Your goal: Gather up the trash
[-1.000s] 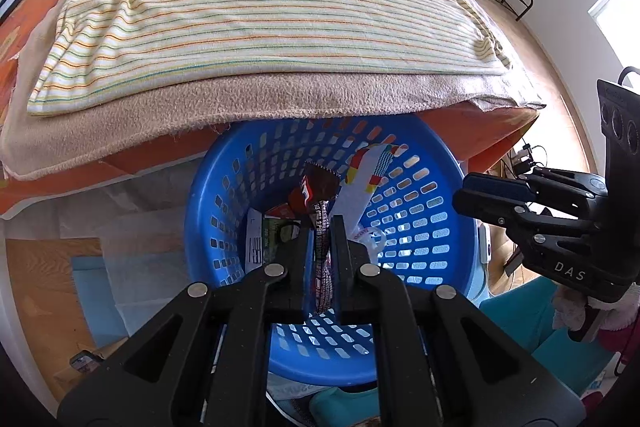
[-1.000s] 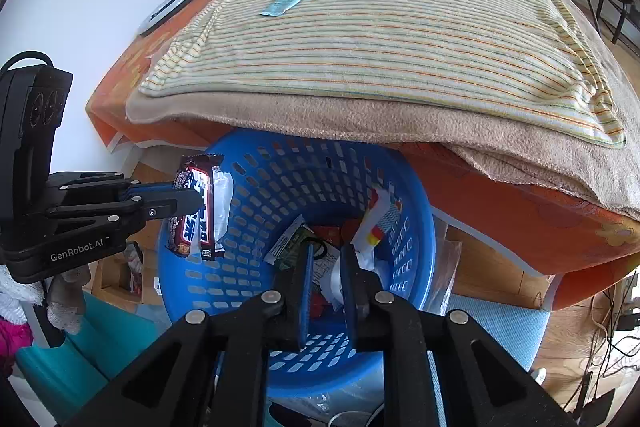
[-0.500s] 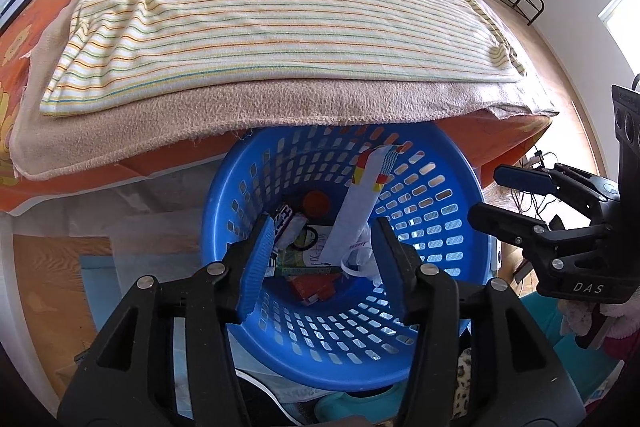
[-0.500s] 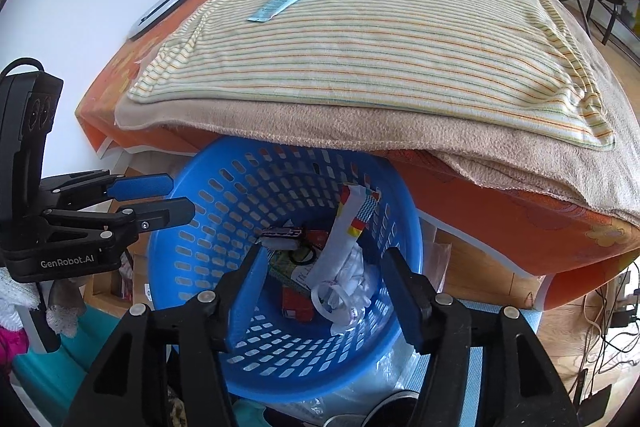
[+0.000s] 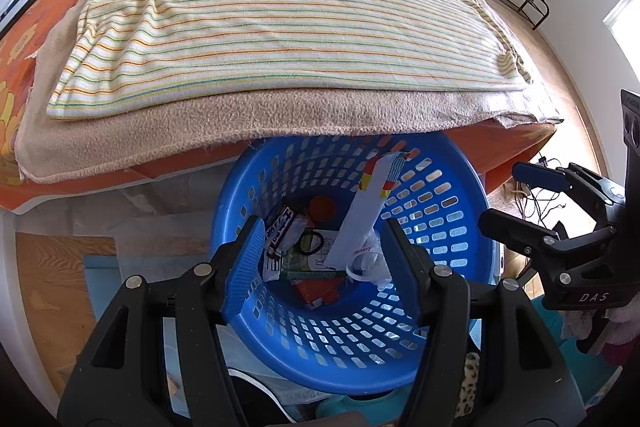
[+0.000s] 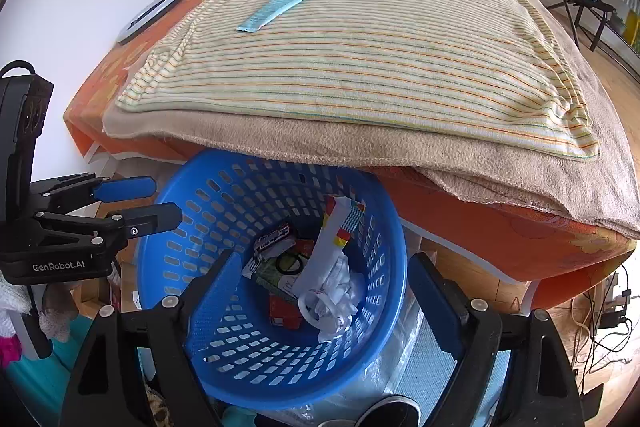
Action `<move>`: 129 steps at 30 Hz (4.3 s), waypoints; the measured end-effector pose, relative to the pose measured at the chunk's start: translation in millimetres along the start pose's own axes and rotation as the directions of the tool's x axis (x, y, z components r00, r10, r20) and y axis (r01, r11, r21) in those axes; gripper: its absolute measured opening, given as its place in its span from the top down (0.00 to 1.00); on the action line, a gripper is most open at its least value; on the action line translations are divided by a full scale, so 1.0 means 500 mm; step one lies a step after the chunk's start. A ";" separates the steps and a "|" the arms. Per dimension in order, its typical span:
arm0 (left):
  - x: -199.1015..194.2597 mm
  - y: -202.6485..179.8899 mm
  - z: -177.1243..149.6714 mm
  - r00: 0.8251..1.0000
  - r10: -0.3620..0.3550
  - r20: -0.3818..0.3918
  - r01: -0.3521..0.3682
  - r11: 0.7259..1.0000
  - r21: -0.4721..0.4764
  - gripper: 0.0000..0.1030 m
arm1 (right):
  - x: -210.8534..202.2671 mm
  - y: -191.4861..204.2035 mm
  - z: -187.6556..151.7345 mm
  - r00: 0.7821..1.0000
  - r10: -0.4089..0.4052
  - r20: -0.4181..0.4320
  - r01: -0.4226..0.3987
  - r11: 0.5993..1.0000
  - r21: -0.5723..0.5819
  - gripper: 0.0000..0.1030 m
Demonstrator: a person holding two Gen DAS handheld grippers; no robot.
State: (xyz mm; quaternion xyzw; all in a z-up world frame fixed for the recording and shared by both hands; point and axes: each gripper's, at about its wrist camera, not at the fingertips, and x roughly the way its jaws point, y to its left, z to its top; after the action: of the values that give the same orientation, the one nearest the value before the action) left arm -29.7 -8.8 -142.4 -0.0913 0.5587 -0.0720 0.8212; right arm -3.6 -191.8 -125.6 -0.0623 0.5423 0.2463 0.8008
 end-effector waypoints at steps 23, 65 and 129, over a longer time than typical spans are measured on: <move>-0.056 0.010 0.061 0.997 -0.015 0.073 0.015 1.000 -0.003 0.40 | -0.023 -0.031 0.015 0.999 0.018 0.028 -0.020 0.997 0.070 0.12; 0.121 0.029 0.445 0.991 0.097 0.097 -0.106 0.990 0.092 0.55 | -0.038 -0.055 0.103 0.995 0.034 0.098 -0.044 0.993 0.107 0.01; -0.111 -0.064 0.025 0.990 -0.024 0.141 0.006 0.992 0.125 0.38 | -0.091 -0.030 0.046 0.991 -0.022 0.132 0.017 0.999 0.039 0.01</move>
State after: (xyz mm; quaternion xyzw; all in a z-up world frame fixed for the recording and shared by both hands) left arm -39.0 -26.8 -80.2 -0.0490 0.4925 -0.1062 0.8624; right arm 9.4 -211.2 -77.6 -0.0359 0.4918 0.2319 0.8385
